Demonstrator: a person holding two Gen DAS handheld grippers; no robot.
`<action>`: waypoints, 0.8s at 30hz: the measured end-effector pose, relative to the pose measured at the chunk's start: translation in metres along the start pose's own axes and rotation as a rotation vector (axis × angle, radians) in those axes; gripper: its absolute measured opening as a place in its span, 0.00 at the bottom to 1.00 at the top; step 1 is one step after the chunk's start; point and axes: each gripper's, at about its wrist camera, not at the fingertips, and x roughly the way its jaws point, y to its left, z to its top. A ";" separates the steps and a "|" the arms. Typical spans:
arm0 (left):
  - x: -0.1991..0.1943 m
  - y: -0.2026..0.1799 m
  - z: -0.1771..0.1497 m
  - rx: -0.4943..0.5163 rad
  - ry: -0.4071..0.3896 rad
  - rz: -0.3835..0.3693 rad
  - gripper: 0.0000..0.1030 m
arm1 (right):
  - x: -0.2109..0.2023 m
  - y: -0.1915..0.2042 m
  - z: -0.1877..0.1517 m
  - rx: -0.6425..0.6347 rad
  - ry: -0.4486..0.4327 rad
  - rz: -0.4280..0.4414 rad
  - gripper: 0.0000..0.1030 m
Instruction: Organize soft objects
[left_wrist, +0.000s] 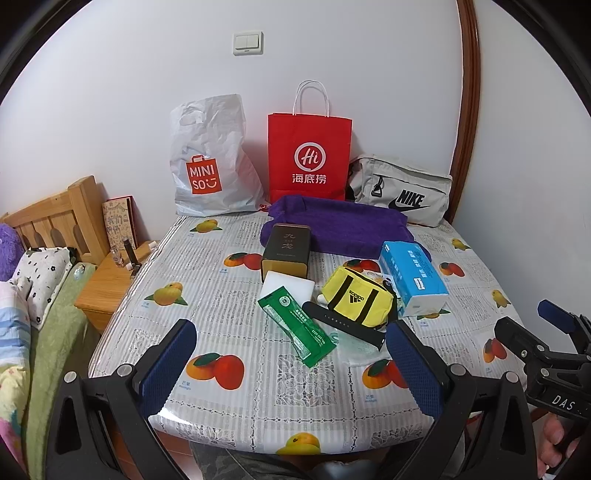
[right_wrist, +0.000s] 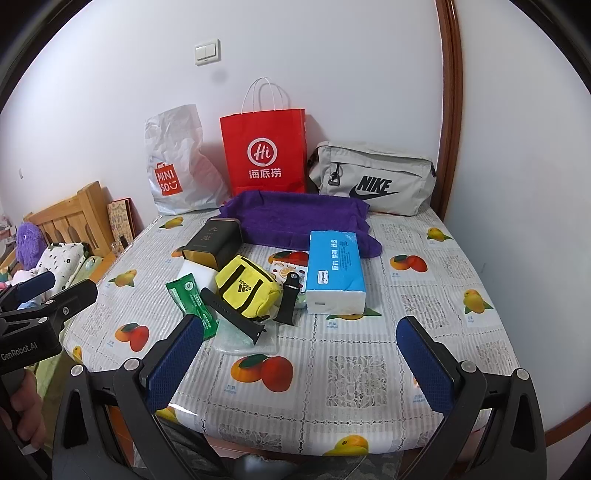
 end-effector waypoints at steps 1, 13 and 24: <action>0.000 0.000 0.000 -0.001 0.000 -0.001 1.00 | 0.000 0.000 0.000 0.000 0.000 -0.001 1.00; -0.001 -0.001 -0.002 -0.001 0.001 0.000 1.00 | 0.000 0.000 0.000 -0.001 0.000 0.000 1.00; -0.001 -0.002 -0.004 0.002 0.001 0.002 1.00 | -0.001 0.001 -0.001 -0.002 0.000 0.004 1.00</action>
